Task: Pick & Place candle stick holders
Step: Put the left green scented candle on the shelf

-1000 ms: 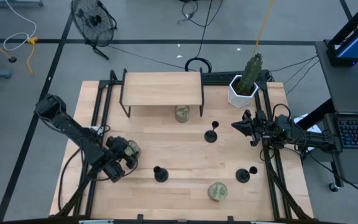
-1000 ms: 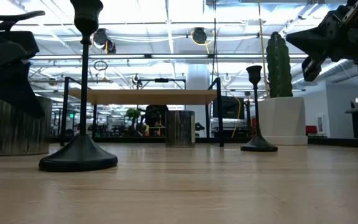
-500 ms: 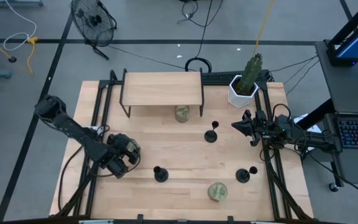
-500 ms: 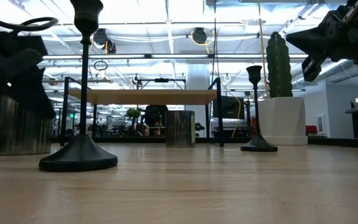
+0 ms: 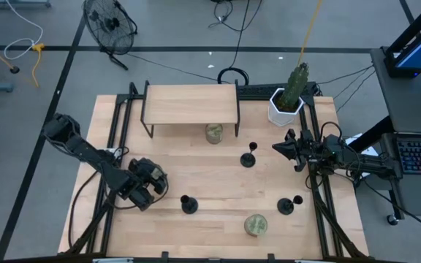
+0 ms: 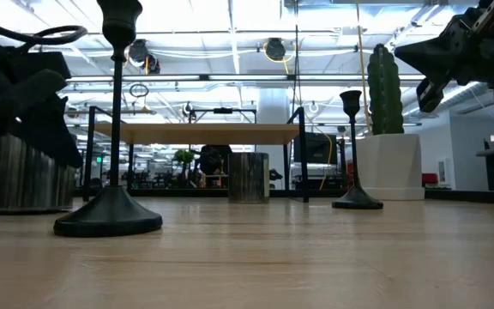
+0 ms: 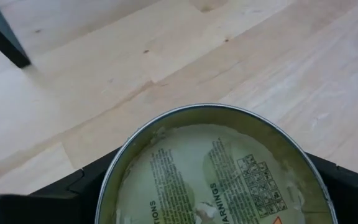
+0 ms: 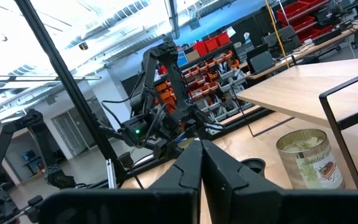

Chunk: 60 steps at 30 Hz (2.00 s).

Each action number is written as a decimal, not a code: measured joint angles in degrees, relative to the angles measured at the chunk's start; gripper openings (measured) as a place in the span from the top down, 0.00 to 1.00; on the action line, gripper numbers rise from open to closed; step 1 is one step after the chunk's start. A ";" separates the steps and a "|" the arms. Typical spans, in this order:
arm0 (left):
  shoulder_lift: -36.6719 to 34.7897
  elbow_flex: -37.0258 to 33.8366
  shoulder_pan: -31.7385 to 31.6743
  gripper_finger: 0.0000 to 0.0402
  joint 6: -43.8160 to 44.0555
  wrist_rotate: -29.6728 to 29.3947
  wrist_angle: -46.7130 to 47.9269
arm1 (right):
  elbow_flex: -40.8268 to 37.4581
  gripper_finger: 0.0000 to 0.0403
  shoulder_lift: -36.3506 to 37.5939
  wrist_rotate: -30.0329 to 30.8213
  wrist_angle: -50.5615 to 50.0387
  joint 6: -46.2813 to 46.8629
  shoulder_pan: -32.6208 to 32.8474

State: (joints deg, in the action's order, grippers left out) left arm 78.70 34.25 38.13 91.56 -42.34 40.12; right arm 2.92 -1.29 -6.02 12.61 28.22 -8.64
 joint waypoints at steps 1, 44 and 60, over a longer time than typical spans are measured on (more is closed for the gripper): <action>-0.01 0.28 0.00 0.13 0.17 0.32 -0.02 | 0.01 1.00 0.01 0.00 -0.01 -0.01 0.00; -6.01 35.75 -34.77 0.13 -42.98 -8.51 3.23 | 0.01 1.00 -0.01 0.00 -0.01 -0.40 0.00; -2.46 36.02 -56.31 0.13 -52.27 -3.20 2.14 | -0.01 1.00 0.01 0.00 -0.01 -0.39 0.00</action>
State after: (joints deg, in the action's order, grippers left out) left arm 76.23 70.27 -18.18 39.29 -45.54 42.26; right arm 2.92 -1.29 -6.02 12.60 27.83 -8.64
